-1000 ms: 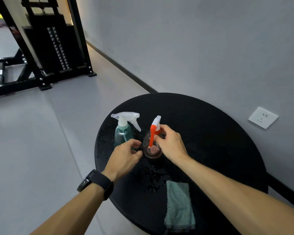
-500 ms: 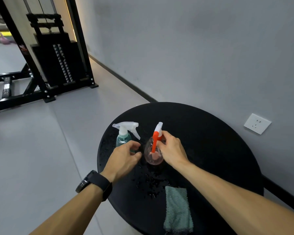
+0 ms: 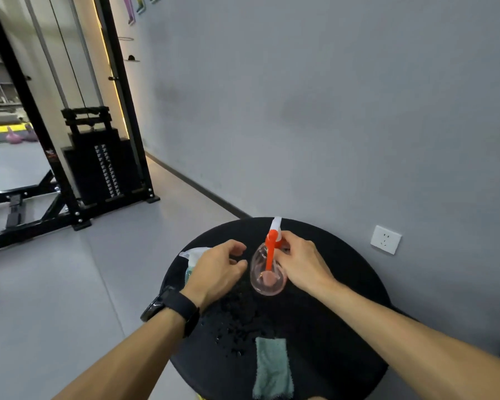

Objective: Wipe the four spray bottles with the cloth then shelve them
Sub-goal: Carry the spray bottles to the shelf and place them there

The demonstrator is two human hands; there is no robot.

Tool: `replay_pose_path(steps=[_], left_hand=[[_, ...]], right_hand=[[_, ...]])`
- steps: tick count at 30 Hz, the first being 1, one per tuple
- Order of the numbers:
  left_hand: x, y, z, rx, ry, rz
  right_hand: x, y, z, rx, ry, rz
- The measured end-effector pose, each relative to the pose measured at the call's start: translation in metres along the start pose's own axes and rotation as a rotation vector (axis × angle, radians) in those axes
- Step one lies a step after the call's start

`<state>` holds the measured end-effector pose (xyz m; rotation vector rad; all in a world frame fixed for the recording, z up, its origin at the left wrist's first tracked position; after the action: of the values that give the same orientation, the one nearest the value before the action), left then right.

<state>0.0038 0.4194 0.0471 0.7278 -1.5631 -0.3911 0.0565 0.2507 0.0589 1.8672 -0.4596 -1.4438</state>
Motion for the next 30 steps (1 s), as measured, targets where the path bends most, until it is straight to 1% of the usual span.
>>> replay_pose_path(steps=[7, 12, 21, 30], left_hand=[[0.073, -0.006, 0.019, -0.01, -0.13, -0.009], [0.119, -0.011, 0.032, -0.031, -0.205, 0.006], [0.195, -0.007, 0.044, -0.065, -0.302, 0.028], [0.245, -0.015, 0.05, -0.134, -0.334, 0.033]], right_hand=[[-0.009, 0.065, 0.048, 0.058, 0.059, 0.026], [-0.012, 0.108, 0.078, 0.081, 0.062, 0.04], [-0.019, 0.179, 0.114, 0.175, -0.015, 0.027], [-0.017, 0.221, 0.141, 0.21, -0.075, 0.027]])
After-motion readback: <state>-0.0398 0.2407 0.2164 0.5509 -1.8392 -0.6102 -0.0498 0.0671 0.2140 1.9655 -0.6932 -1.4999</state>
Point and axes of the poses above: each hand's wrist, its own z-axis away from the middle knuckle, its own y-axis out of the back of the hand, x = y × z, the point moved 3 cm from there along -z, towards the middle knuckle, and after that the axes turned 5 degrees about z, right-handed, at the moved point
